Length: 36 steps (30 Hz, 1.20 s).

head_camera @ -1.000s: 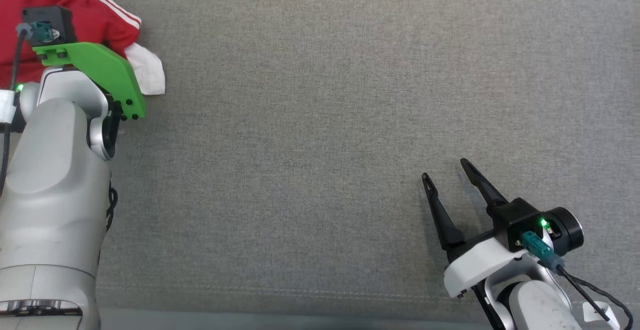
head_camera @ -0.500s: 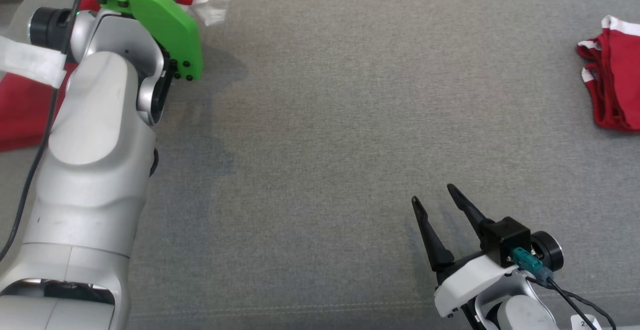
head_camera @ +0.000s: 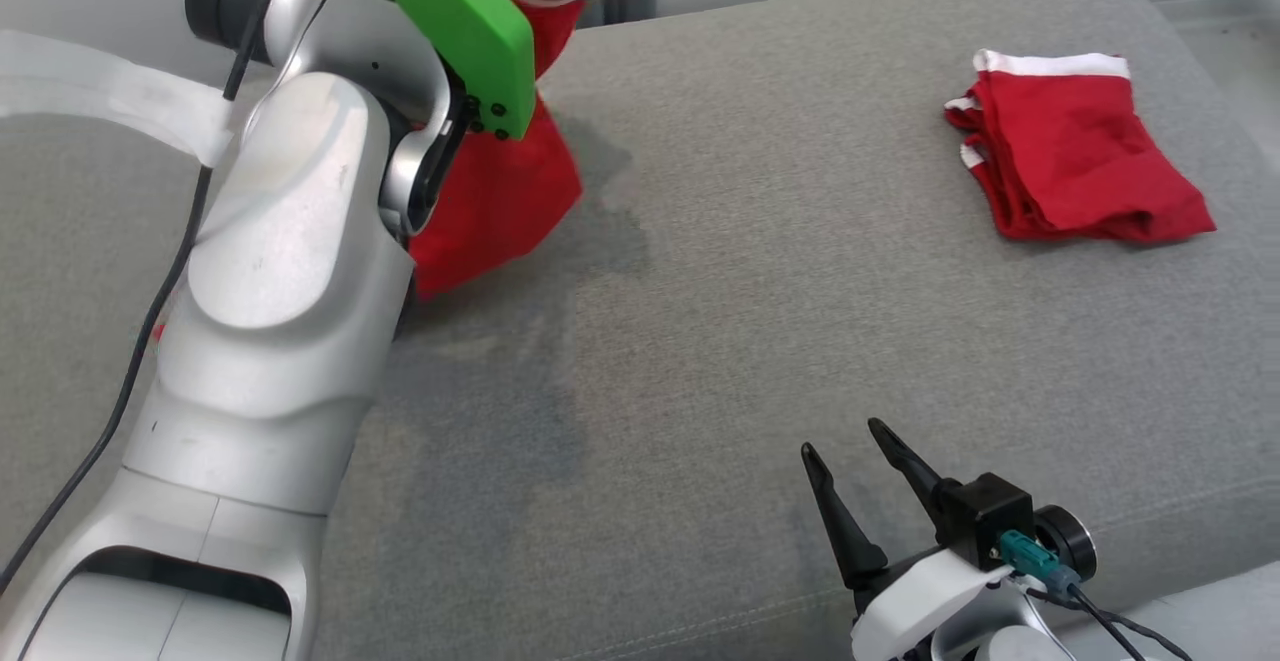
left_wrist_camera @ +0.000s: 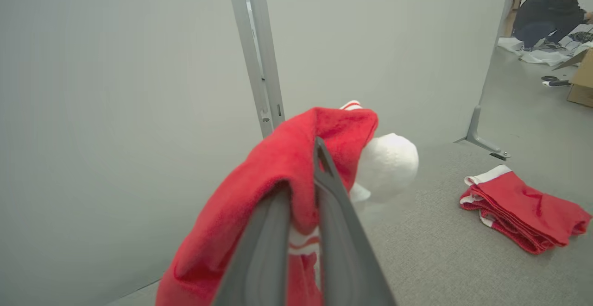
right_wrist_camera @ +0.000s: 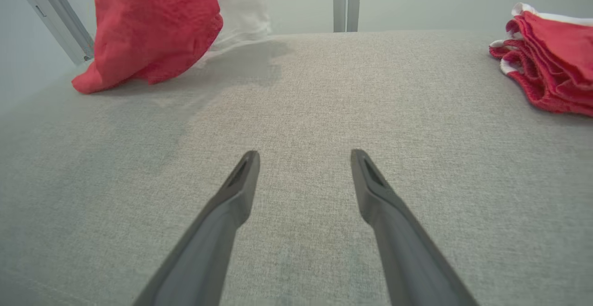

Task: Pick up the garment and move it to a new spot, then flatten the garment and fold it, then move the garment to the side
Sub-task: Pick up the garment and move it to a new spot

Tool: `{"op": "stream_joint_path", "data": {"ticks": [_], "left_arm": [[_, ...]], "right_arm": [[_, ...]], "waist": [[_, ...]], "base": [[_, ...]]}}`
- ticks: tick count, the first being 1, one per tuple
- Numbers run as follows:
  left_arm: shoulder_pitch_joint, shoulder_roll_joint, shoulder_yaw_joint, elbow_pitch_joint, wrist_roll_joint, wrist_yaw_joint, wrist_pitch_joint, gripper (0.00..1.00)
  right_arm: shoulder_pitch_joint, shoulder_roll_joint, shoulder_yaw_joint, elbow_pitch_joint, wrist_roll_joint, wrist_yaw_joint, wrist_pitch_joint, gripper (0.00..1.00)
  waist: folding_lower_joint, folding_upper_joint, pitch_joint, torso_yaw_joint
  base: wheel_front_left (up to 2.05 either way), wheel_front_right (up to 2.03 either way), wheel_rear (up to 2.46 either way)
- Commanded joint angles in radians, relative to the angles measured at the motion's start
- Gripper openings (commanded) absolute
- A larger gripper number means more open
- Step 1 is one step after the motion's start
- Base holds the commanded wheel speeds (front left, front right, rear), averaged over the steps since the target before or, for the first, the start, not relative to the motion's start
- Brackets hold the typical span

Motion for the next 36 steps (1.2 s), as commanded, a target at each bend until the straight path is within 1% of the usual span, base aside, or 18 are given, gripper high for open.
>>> {"op": "stream_joint_path", "data": {"ticks": [1,3,6,11,16,19,22,27,31,36], "left_arm": [[-0.031,-0.007,-0.016,-0.035,-0.03,-0.004,-0.014,0.0],[-0.035,-0.008,-0.023,-0.052,-0.046,-0.001,-0.021,0.0],[-0.049,-0.009,-0.071,-0.11,-0.119,0.015,-0.042,0.0],[-0.082,-0.008,-0.159,-0.204,-0.275,0.071,-0.093,0.0],[-0.082,-0.006,-0.208,-0.238,-0.381,0.13,-0.151,0.0],[-0.031,-0.004,-0.221,-0.192,-0.399,0.154,-0.159,0.0],[0.027,0.014,-0.221,-0.129,-0.404,0.164,-0.175,0.0],[0.141,0.063,-0.22,-0.005,-0.401,0.187,-0.197,0.0],[0.216,0.095,-0.188,0.08,-0.427,0.213,-0.222,0.0],[0.287,0.117,-0.145,0.161,-0.469,0.226,-0.26,0.0]], "right_arm": [[0.013,-0.001,0.002,0.007,0.001,-0.001,-0.007,1.0],[0.014,-0.001,0.002,0.009,0.001,-0.001,-0.007,1.0],[0.017,-0.001,0.007,0.014,-0.002,-0.001,-0.005,1.0],[0.013,-0.001,0.008,0.015,0.006,-0.001,-0.01,1.0],[0.005,-0.001,-0.009,0.008,0.012,-0.001,-0.018,1.0],[0.0,-0.001,-0.018,0.006,0.011,-0.001,-0.021,1.0],[-0.006,-0.001,-0.026,0.006,0.006,-0.001,-0.023,1.0],[-0.017,-0.001,-0.029,0.003,0.002,-0.001,-0.024,1.0],[-0.028,-0.001,-0.028,0.004,-0.002,-0.001,-0.022,1.0],[-0.03,-0.001,-0.028,0.008,-0.002,-0.001,-0.021,1.0]], "waist": [[0.0,-0.0001,-0.064,-0.093],[0.0,-0.0001,-0.067,-0.104],[0.0,-0.0001,-0.073,-0.131],[0.0,-0.0001,-0.066,-0.15],[0.0,-0.0001,-0.038,-0.123],[0.0,-0.0001,-0.022,-0.09],[0.0,-0.0001,-0.008,-0.056],[0.0,-0.0001,0.006,-0.01],[0.0,-0.0001,0.01,0.02],[0.0,-0.0001,0.008,0.045]], "base": [[0.0,0.0,0.0],[0.0,0.0,0.0],[0.0,0.0,0.0],[0.0,0.0,0.0],[0.0,0.0,0.0],[0.0,0.0,0.0],[0.0,0.0,0.0],[0.0,0.0,0.0],[0.0,0.0,0.0],[0.0,0.0,0.0]]}}
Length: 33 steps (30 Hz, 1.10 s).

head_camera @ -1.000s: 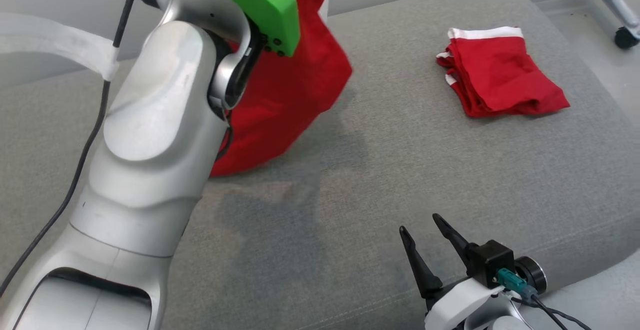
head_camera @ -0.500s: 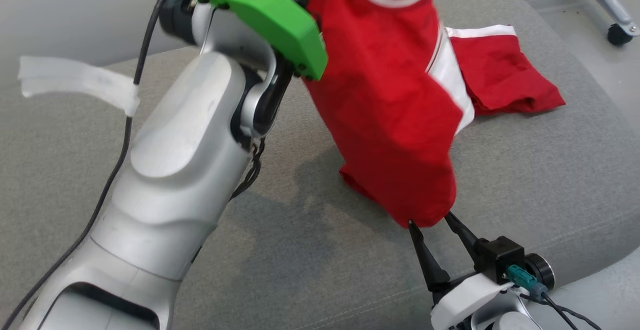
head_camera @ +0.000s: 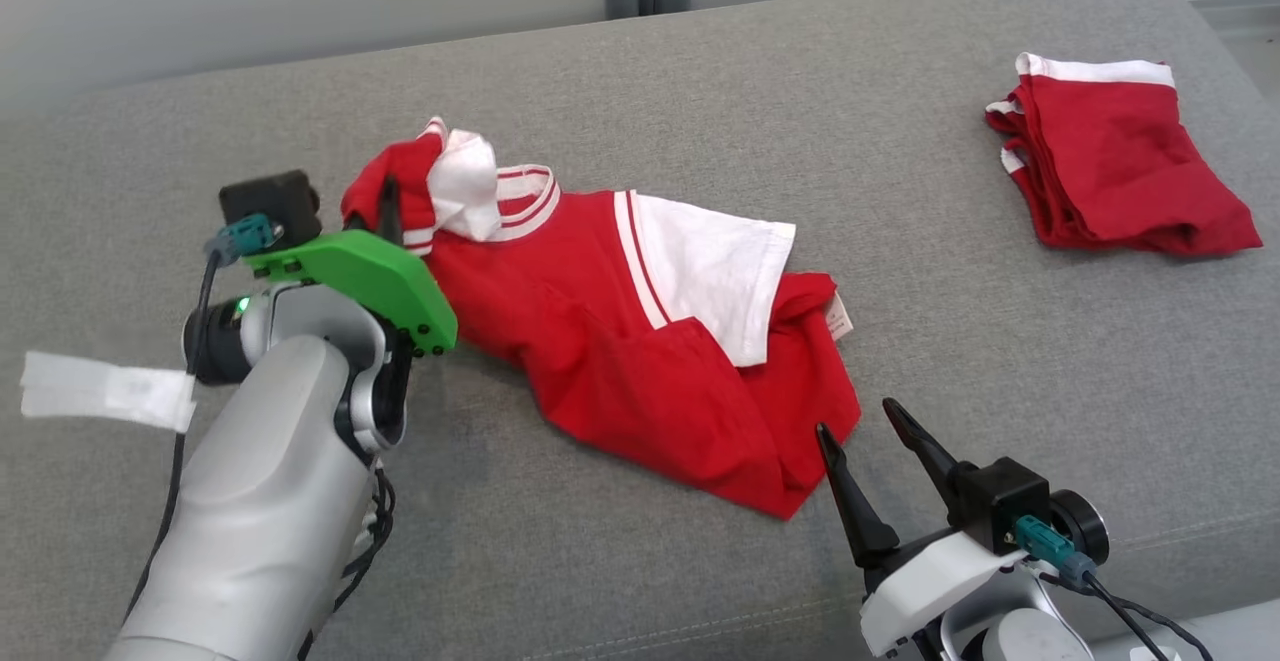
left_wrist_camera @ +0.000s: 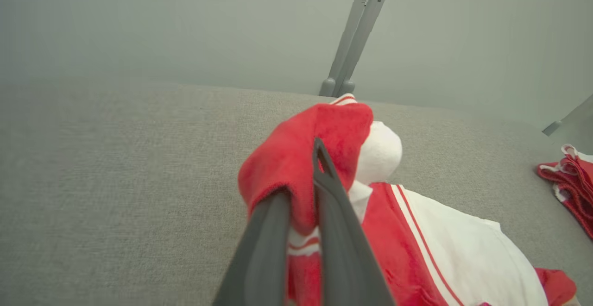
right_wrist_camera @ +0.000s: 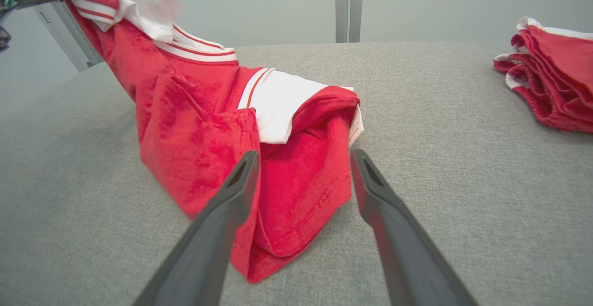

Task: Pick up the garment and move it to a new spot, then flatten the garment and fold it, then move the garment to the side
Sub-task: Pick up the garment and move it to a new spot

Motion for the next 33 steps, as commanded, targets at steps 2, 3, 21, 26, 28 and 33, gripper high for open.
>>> {"op": "stream_joint_path", "data": {"ticks": [2,3,21,26,28,33], "left_arm": [[0.038,0.01,0.024,0.029,-0.024,0.005,-0.022,0.0],[0.047,0.014,0.032,0.039,-0.033,0.004,-0.029,0.0],[0.207,0.014,0.11,0.146,-0.13,0.001,-0.105,0.24],[0.257,0.007,0.126,0.141,-0.147,0.001,-0.123,0.49],[0.277,0.003,0.13,0.134,-0.156,0.002,-0.127,1.0],[0.331,0.002,0.156,0.104,-0.178,0.003,-0.153,1.0]], "right_arm": [[-0.011,-0.001,0.001,0.002,-0.002,-0.001,-0.003,1.0],[-0.01,-0.001,0.0,0.002,-0.002,-0.001,-0.002,1.0],[0.027,-0.001,-0.008,-0.006,-0.006,-0.001,0.016,1.0],[0.04,-0.001,-0.011,-0.01,-0.006,-0.001,0.018,1.0],[0.046,-0.001,-0.011,-0.011,-0.006,-0.001,0.02,1.0],[0.058,-0.001,-0.009,-0.015,-0.004,-0.001,0.025,1.0]], "waist": [[0.0001,0.0,0.0,0.019],[0.0001,0.0,-0.001,0.022],[0.0001,0.0,-0.053,0.065],[0.0001,0.0,-0.072,0.082],[0.0001,0.0,-0.079,0.089],[0.0001,0.0,-0.104,0.111]], "base": [[0.0,0.0,0.0],[0.0,0.0,0.0],[0.0,0.0,0.0],[0.0,0.0,0.0],[0.0,0.0,0.0],[0.0,0.0,0.0]]}}
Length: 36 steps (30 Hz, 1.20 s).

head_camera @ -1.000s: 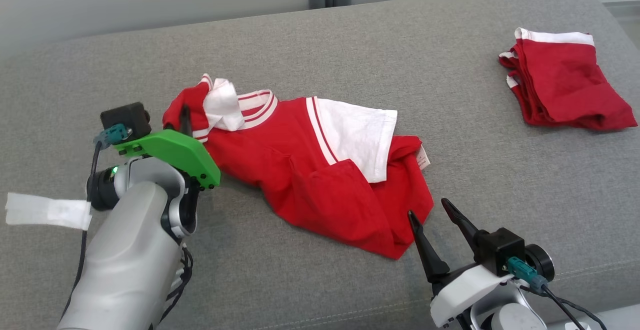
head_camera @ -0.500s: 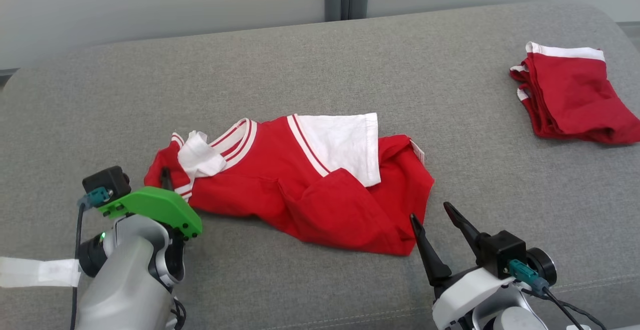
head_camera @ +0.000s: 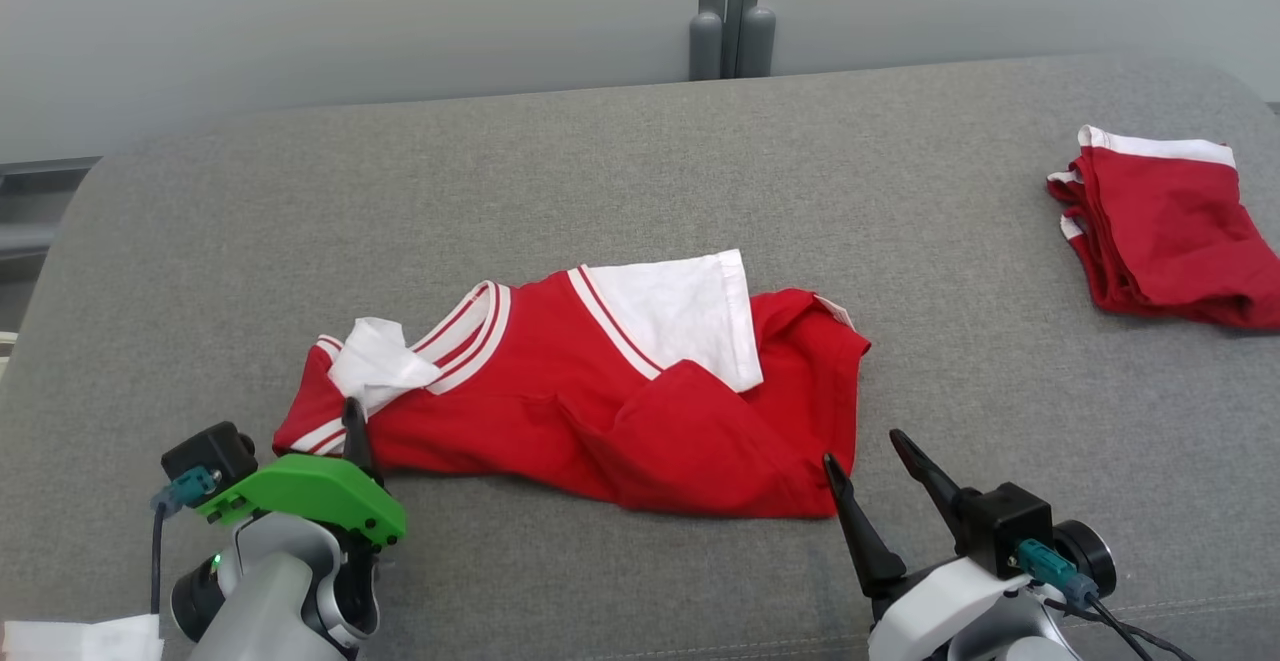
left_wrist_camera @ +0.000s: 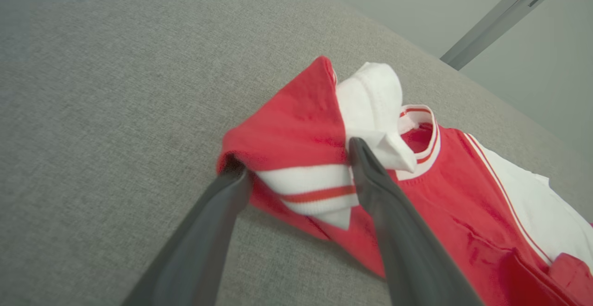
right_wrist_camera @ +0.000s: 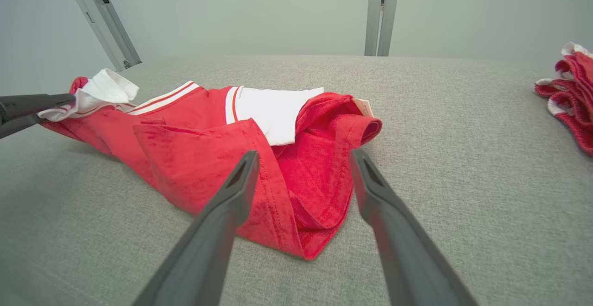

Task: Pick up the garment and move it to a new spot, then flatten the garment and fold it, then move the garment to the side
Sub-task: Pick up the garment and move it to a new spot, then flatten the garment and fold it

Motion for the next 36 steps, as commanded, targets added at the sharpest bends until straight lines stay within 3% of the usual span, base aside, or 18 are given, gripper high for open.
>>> {"op": "stream_joint_path", "data": {"ticks": [1,9,17,27,36], "left_arm": [[0.033,0.007,0.009,-0.014,-0.008,0.005,-0.011,1.0],[0.138,0.039,0.054,-0.173,0.056,0.034,-0.041,1.0],[0.335,0.005,0.204,-0.529,0.259,0.085,-0.04,1.0],[0.512,-0.082,0.332,-0.775,0.451,0.041,-0.04,1.0],[0.597,-0.115,0.337,-0.859,0.563,0.002,-0.039,1.0]], "right_arm": [[0.014,-0.001,0.0,-0.004,0.001,-0.001,0.003,1.0],[0.025,-0.001,-0.008,-0.008,-0.023,-0.001,0.018,1.0],[0.034,-0.001,-0.021,-0.009,-0.029,-0.001,0.029,1.0],[-0.006,-0.001,-0.041,0.029,-0.022,-0.001,0.11,1.0],[-0.093,-0.001,-0.09,0.102,0.014,-0.001,0.291,1.0]], "waist": [[0.0,0.0,-0.018,0.014],[0.0,0.0,-0.055,0.046],[0.0,0.0,-0.075,0.082],[0.0,0.0,-0.096,0.124],[0.0,0.0,-0.094,0.176]], "base": [[0.0,0.0,0.0],[0.0,0.0,0.0],[0.0,0.0,0.0],[0.0,0.0,0.0],[0.0,0.0,0.0]]}}
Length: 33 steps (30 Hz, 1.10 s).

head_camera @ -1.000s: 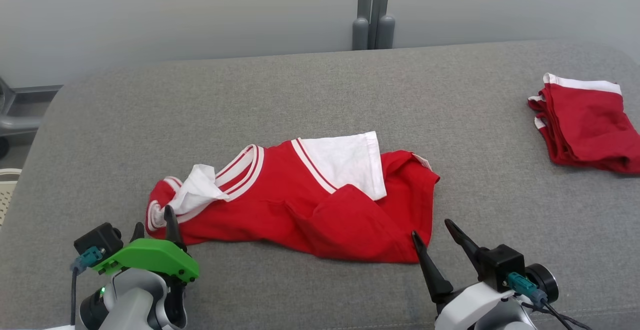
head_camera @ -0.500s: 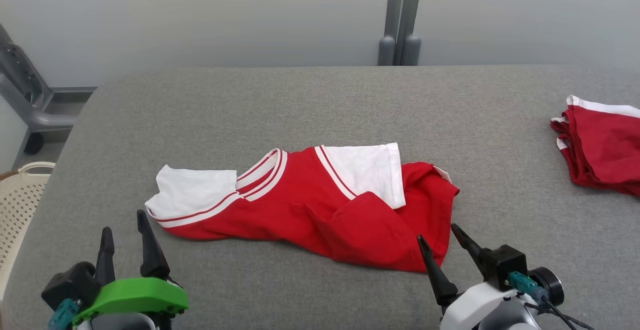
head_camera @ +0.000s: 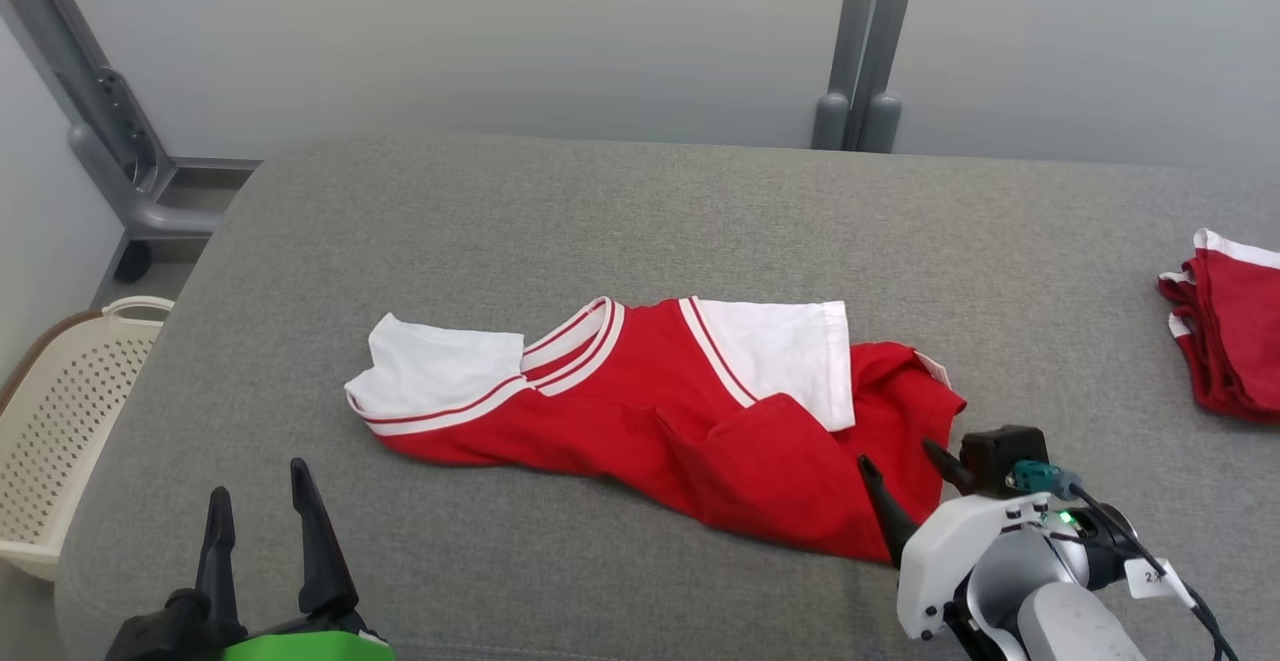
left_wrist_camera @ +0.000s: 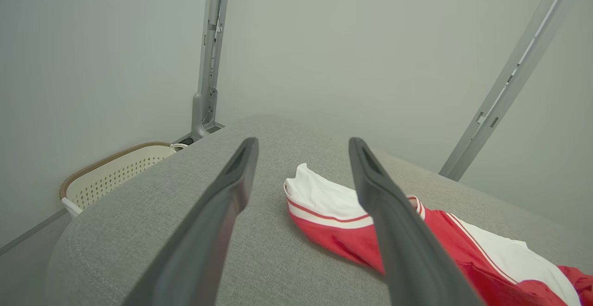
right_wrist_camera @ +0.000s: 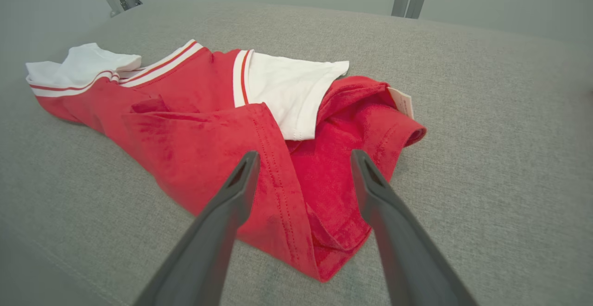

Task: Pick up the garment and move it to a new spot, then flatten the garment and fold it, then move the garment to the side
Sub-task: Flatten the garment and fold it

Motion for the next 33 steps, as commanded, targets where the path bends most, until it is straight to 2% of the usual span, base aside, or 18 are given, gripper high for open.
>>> {"op": "stream_joint_path", "data": {"ticks": [1,7,12,20,21,22,23,26,29,33], "left_arm": [[0.014,-0.001,-0.003,-0.002,0.019,-0.006,0.0,1.0],[0.012,-0.002,-0.018,0.014,0.047,-0.022,0.0,1.0],[0.001,-0.003,-0.039,0.024,0.049,-0.019,0.0,1.0],[-0.02,-0.003,-0.062,0.033,0.051,-0.015,0.0,1.0],[-0.022,-0.003,-0.064,0.033,0.049,-0.014,0.0,1.0],[-0.024,-0.003,-0.064,0.034,0.047,-0.013,0.0,1.0],[-0.025,-0.003,-0.067,0.035,0.046,-0.011,0.0,1.0],[-0.03,-0.003,-0.07,0.037,0.044,-0.009,0.0,1.0],[-0.031,-0.003,-0.07,0.041,0.043,-0.007,0.0,1.0],[-0.034,-0.003,-0.073,0.042,0.042,-0.008,0.0,1.0]], "right_arm": [[-0.022,-0.002,-0.006,0.011,0.01,-0.001,0.02,1.0],[-0.097,-0.002,-0.009,0.075,0.021,-0.001,0.148,1.0],[-0.142,-0.002,-0.014,0.124,0.029,-0.001,0.213,1.0],[-0.179,-0.002,-0.056,0.19,0.019,-0.001,0.209,1.0],[-0.18,-0.002,-0.06,0.199,0.022,-0.001,0.209,0.8],[-0.181,-0.002,-0.059,0.206,0.028,-0.001,0.21,0.45],[-0.182,-0.002,-0.056,0.211,0.031,-0.001,0.211,0.41],[-0.183,-0.002,-0.054,0.221,0.037,-0.001,0.204,0.39],[-0.185,-0.002,-0.053,0.23,0.035,-0.001,0.2,0.0],[-0.186,-0.002,-0.054,0.237,0.025,-0.001,0.205,0.0]], "waist": [[0.0,0.0,0.004,0.016],[0.0,0.0,0.017,0.055],[0.0,0.0,0.035,0.084],[0.0,0.0,0.066,0.119],[0.0,0.0,0.069,0.121],[0.0,0.0,0.072,0.123],[0.0,0.0,0.074,0.124],[0.0,0.0,0.078,0.125],[0.0,0.0,0.08,0.123],[0.0,0.0,0.081,0.12]], "base": [[0.0,0.0,0.0],[0.0,0.0,0.0],[0.0,0.0,0.0],[0.0,0.0,0.0],[0.0,0.0,0.0],[0.0,0.0,0.0],[0.0,0.0,0.0],[0.0,0.0,0.0],[0.0,0.0,0.0],[0.0,0.0,0.0]]}}
